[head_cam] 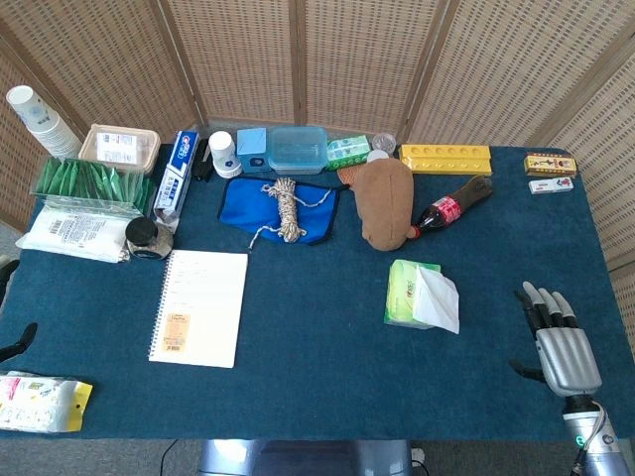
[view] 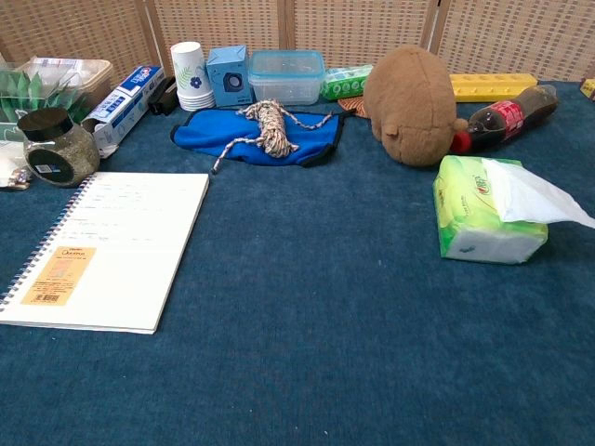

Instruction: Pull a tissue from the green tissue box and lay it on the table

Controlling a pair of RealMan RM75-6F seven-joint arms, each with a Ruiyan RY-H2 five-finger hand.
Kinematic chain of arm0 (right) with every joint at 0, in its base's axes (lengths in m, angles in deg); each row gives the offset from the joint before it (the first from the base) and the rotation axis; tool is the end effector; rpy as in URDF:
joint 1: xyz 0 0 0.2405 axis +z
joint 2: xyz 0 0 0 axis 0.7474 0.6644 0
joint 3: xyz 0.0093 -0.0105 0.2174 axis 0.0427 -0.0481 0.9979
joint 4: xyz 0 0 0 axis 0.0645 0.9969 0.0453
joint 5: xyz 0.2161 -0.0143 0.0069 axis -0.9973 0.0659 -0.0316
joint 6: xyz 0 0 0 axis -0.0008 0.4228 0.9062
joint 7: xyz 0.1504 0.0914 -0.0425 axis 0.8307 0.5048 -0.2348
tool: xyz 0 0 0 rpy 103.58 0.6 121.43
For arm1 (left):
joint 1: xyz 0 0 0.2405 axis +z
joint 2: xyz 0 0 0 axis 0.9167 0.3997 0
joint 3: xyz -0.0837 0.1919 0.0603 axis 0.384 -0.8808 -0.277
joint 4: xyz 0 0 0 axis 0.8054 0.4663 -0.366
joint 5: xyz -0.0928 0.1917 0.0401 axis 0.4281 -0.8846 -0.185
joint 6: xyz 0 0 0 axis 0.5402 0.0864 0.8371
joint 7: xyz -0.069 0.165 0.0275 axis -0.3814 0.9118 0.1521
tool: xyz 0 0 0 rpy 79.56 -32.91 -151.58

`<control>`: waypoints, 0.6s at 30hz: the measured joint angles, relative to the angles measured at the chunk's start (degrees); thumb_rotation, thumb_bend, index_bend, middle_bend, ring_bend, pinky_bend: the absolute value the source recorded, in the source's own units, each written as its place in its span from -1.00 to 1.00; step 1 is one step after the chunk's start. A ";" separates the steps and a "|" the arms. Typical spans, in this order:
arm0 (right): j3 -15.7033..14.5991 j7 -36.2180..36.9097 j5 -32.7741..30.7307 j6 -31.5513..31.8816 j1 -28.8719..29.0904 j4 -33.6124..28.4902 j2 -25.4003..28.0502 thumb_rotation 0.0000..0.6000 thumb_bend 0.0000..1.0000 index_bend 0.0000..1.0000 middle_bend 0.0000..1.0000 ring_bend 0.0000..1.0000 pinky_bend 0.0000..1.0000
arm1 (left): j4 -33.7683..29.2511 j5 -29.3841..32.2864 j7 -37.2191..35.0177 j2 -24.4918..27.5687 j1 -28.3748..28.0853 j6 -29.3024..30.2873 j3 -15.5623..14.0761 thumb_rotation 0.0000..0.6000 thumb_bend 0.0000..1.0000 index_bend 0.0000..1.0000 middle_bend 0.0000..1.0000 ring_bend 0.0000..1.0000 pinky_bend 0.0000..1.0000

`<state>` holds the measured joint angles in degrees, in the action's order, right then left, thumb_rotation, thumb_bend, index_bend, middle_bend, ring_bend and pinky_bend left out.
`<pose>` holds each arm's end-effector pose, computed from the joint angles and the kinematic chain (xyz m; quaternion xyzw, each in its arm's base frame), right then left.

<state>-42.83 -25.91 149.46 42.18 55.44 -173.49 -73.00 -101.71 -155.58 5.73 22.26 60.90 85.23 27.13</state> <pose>-0.2807 -0.2225 0.0985 0.6419 -0.3759 0.3498 0.5695 -0.2703 0.2199 0.1762 -0.5674 -0.4129 -0.3332 0.6297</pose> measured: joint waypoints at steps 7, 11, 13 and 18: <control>-0.39 1.29 0.37 -1.30 0.67 -0.17 -0.45 1.00 -1.00 -0.88 -0.94 -1.00 -0.82 | 0.32 0.61 0.08 -0.12 -0.18 -0.15 0.22 1.00 -0.39 -1.00 -1.00 -1.00 -1.00; 0.11 5.43 1.09 -3.53 2.82 -1.13 -0.66 1.00 -1.00 -0.81 -0.91 -0.99 -0.70 | 0.32 0.99 0.92 -0.56 -0.35 -0.44 0.15 1.00 -0.39 -1.00 -1.00 -1.00 -1.00; 0.49 7.40 1.50 -5.11 4.36 -1.48 -0.75 1.00 -1.00 -0.80 -0.91 -0.98 -0.68 | 0.32 1.07 1.38 -0.77 -0.44 -0.50 0.11 1.00 -0.39 -1.00 -1.00 -1.00 -1.00; 1.53 9.26 2.12 -10.98 9.22 -0.27 -2.20 1.00 -1.00 -0.80 -0.91 -0.98 -0.68 | 0.63 1.92 1.89 -1.15 -0.51 -0.51 0.22 1.00 -0.39 -1.00 -1.00 -1.00 -1.00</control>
<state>-41.29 -16.65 151.58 31.20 64.66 -173.75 -75.20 -101.08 -153.66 7.62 21.11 60.39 84.71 27.36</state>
